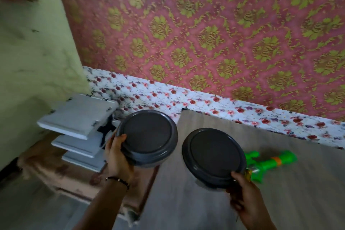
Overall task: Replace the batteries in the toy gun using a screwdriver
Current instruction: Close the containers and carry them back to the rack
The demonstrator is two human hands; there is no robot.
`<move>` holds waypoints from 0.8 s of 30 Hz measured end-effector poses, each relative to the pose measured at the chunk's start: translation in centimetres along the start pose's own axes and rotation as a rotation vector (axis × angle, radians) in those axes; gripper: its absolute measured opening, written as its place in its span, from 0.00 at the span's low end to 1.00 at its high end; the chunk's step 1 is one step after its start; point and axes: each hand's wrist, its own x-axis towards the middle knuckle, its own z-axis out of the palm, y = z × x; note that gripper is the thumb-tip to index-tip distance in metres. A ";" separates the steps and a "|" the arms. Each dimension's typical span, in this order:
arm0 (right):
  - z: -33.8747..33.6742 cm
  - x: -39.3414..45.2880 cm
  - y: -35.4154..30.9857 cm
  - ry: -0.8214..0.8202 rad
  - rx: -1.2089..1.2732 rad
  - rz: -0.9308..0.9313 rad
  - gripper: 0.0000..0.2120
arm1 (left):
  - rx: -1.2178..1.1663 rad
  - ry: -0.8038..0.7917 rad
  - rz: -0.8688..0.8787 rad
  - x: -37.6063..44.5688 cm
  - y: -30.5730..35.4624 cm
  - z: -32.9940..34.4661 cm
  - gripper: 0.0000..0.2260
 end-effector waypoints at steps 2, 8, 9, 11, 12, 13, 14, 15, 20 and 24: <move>5.0 -1.4 2.0 -0.026 0.006 0.006 0.10 | -0.009 -0.027 0.024 2.6 3.9 -3.4 0.06; 16.8 -5.5 7.2 -0.136 0.000 0.160 0.12 | 0.010 0.052 0.187 8.0 14.9 -13.3 0.07; 18.4 -5.9 7.8 -0.146 -0.014 0.166 0.12 | 0.018 0.089 0.201 8.8 16.0 -15.2 0.12; 21.6 -6.5 8.9 -0.158 -0.053 0.172 0.10 | 0.009 0.162 0.180 10.0 17.7 -18.6 0.23; 23.2 -6.7 9.3 -0.168 -0.080 0.174 0.10 | -0.007 0.203 0.159 10.5 18.3 -20.0 0.25; 24.8 -6.8 9.7 -0.181 -0.108 0.174 0.09 | -0.021 0.232 0.147 11.2 18.8 -21.4 0.24; 26.2 -6.9 10.0 -0.191 -0.137 0.176 0.09 | -0.041 0.250 0.143 11.6 19.1 -22.4 0.22; 27.7 -7.0 10.3 -0.197 -0.164 0.178 0.09 | -0.055 0.266 0.140 12.1 19.4 -23.1 0.19; 34.3 -5.0 11.9 -0.215 -0.257 0.206 0.07 | -0.012 0.300 0.150 16.1 20.3 -24.9 0.14; 40.5 -2.2 13.1 -0.205 -0.300 0.184 0.06 | 0.051 0.318 0.149 21.0 20.8 -25.4 0.10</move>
